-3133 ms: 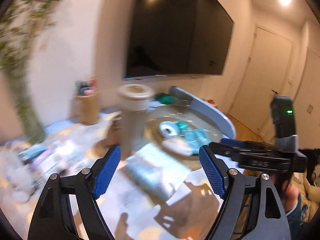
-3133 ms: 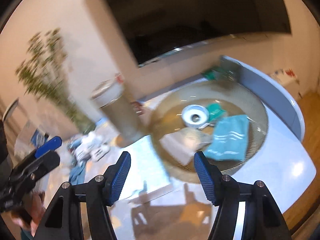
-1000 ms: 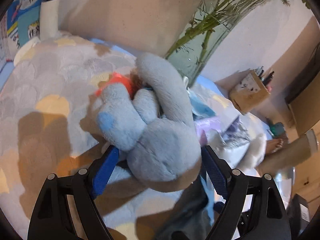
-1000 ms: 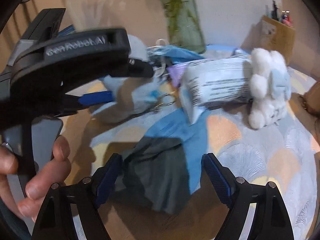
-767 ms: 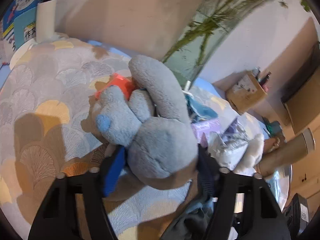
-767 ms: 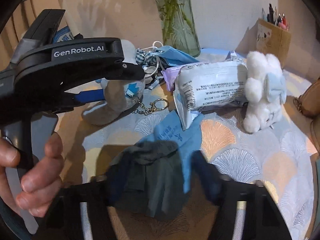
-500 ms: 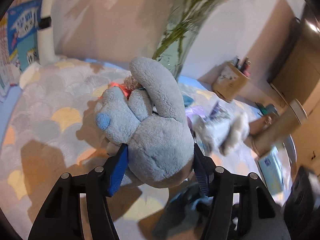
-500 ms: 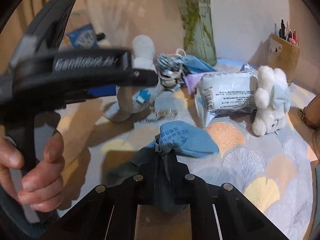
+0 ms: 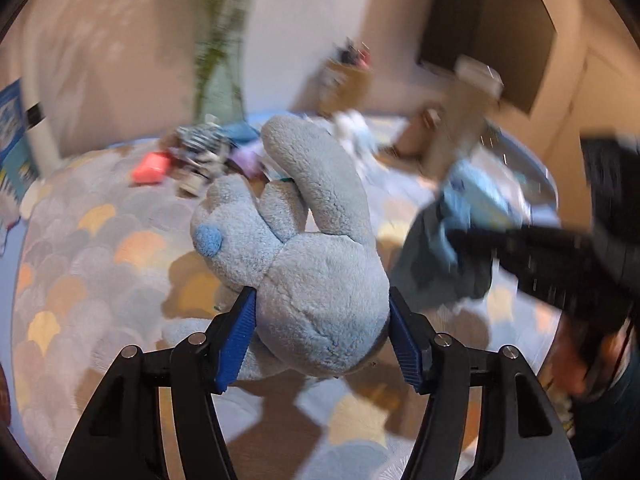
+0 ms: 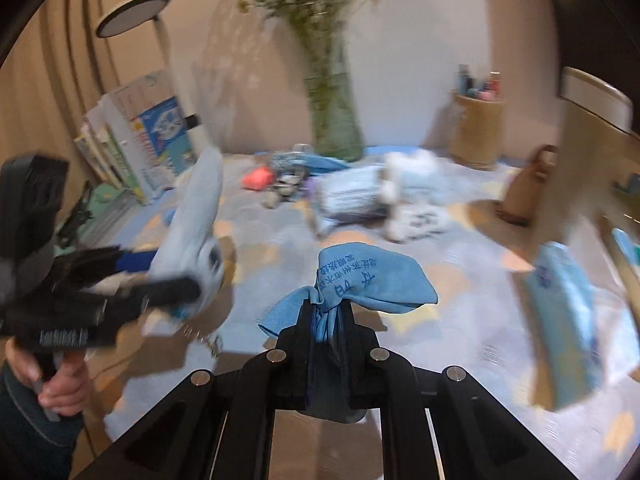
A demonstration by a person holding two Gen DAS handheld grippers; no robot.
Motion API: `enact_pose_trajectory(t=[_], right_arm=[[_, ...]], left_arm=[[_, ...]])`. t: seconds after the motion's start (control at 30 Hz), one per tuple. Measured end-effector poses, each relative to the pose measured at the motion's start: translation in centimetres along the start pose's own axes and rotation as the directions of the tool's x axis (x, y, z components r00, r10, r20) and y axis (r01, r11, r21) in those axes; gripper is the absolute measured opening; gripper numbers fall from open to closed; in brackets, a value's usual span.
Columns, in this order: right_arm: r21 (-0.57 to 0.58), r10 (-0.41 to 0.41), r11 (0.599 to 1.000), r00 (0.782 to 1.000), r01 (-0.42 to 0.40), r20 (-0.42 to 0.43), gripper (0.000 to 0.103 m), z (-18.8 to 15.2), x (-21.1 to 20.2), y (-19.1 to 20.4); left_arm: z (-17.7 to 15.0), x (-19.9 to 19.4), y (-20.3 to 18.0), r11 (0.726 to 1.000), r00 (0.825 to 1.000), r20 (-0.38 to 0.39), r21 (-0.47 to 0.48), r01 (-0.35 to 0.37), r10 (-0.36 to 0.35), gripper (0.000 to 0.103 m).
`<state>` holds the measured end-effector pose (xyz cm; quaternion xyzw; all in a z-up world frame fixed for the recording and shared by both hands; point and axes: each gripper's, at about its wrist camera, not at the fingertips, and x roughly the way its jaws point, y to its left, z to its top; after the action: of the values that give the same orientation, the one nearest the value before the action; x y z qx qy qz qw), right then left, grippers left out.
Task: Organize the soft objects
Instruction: 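Lift the bunny and blue cloth and carry them toward the glass bowl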
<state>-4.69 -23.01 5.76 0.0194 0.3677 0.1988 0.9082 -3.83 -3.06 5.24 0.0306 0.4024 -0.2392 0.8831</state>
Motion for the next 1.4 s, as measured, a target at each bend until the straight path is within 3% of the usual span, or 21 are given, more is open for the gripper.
enact_pose_trajectory(t=[0.17, 0.3, 0.4, 0.47, 0.57, 0.8, 0.9, 1.03, 1.1, 1.2, 1.27, 1.3, 1.33, 1.4], right_arm=[[0.013, -0.041, 0.999, 0.995, 0.042, -0.088, 0.01, -2.2, 0.9, -1.7], [0.032, 0.02, 0.999, 0.984, -0.014, -0.18, 0.014, -3.9, 2.1, -1.8], [0.042, 0.027, 0.999, 0.977, -0.019, -0.212, 0.028, -4.7, 2.6, -1.8], [0.052, 0.027, 0.999, 0.979, -0.017, -0.203, 0.059, -5.1, 2.1, -2.2], [0.099, 0.052, 0.994, 0.984, -0.035, -0.171, 0.072, -5.3, 0.8, -3.3], [0.213, 0.129, 0.972, 0.985, -0.101, -0.117, 0.08, -4.8, -0.4, -5.7], [0.186, 0.115, 0.978, 0.985, -0.089, -0.132, 0.08, -4.3, 0.6, -5.0], [0.112, 0.04, 0.994, 0.986, -0.022, -0.162, 0.08, -3.7, 2.7, -3.7], [0.093, 0.033, 0.996, 0.985, -0.017, -0.167, 0.08, -3.6, 3.6, -3.2], [0.061, -0.004, 0.998, 0.986, 0.014, -0.167, 0.061, -3.7, 4.4, -2.8], [0.003, -0.046, 0.999, 0.986, 0.047, -0.162, 0.038, -3.7, 4.4, -2.4], [-0.005, -0.046, 0.999, 0.986, 0.045, -0.158, 0.031, -3.7, 4.3, -2.4], [0.001, -0.028, 1.0, 0.988, 0.029, -0.153, 0.017, -3.7, 4.1, -2.5], [0.023, -0.01, 1.0, 0.991, 0.014, -0.137, 0.015, -3.5, 3.6, -2.9]], left_arm=[[-2.7, 1.7, -0.9, 1.0, 0.996, -0.085, -0.009, -0.018, 0.017, 0.067], [-3.9, -0.2, 0.2, 0.995, 0.996, -0.079, -0.093, 0.031, -0.039, 0.071], [-4.6, -2.2, 1.1, 0.988, 0.997, -0.044, -0.146, 0.053, -0.06, 0.077], [-4.8, -3.1, 1.5, 0.981, 0.996, -0.026, -0.18, 0.078, -0.085, 0.082], [-4.4, -3.2, 1.4, 0.967, 0.993, -0.011, -0.228, 0.111, -0.117, 0.088], [-2.6, 0.9, -0.2, 0.959, 0.99, -0.087, -0.27, 0.082, -0.109, 0.088], [-1.6, 2.2, -0.9, 0.96, 0.991, -0.097, -0.274, 0.061, -0.09, 0.088], [-0.2, 3.9, -1.6, 0.97, 0.993, -0.12, -0.243, -0.018, -0.011, 0.086], [-0.1, 4.9, -1.5, 0.971, 0.989, -0.146, -0.236, -0.047, 0.012, 0.074], [-0.5, 5.4, -1.6, 0.976, 0.991, -0.136, -0.219, -0.014, -0.017, 0.067], [-0.7, 5.3, -2.0, 0.981, 0.992, -0.128, -0.192, -0.024, 0.0, 0.066], [-0.8, 5.1, -2.3, 0.983, 0.993, -0.12, -0.18, -0.027, 0.005, 0.065], [-0.7, 4.9, -2.5, 0.984, 0.994, -0.11, -0.176, -0.016, -0.004, 0.065], [-0.6, 3.9, -3.0, 0.984, 0.997, -0.063, -0.172, 0.04, -0.051, 0.065]])
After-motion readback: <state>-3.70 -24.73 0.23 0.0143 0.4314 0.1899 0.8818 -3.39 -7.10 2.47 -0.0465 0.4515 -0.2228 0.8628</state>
